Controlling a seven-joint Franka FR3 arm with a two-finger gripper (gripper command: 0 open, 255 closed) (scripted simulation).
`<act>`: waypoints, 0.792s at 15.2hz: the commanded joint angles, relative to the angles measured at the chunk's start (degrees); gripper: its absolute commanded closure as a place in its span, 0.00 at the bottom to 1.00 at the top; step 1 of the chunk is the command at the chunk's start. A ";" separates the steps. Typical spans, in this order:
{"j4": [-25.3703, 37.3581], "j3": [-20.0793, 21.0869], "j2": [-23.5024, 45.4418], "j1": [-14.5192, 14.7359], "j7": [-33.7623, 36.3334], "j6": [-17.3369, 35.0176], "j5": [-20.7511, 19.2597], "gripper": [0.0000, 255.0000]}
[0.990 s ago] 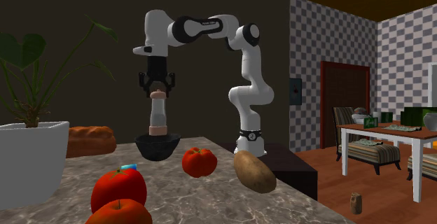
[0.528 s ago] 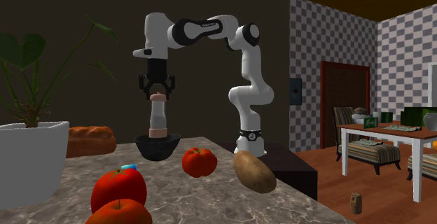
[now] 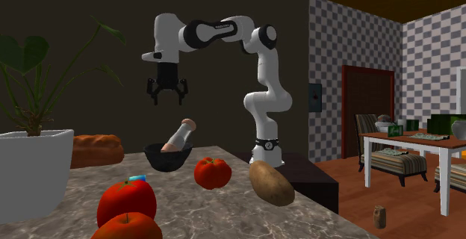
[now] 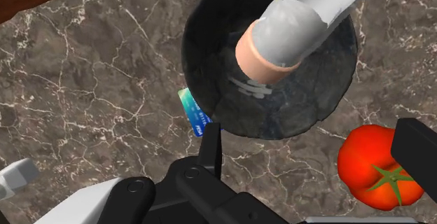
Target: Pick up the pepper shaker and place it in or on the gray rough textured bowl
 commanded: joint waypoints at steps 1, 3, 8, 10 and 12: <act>1.62 0.20 -0.34 0.11 0.07 -1.93 -0.05 0.00; 5.09 0.55 -0.74 0.32 0.12 -5.78 -0.04 0.00; 6.55 0.68 -0.79 0.40 0.10 -7.29 0.01 0.00; 6.55 0.68 -0.79 0.40 0.10 -7.29 0.01 0.00; 6.55 0.68 -0.79 0.40 0.10 -7.29 0.01 0.00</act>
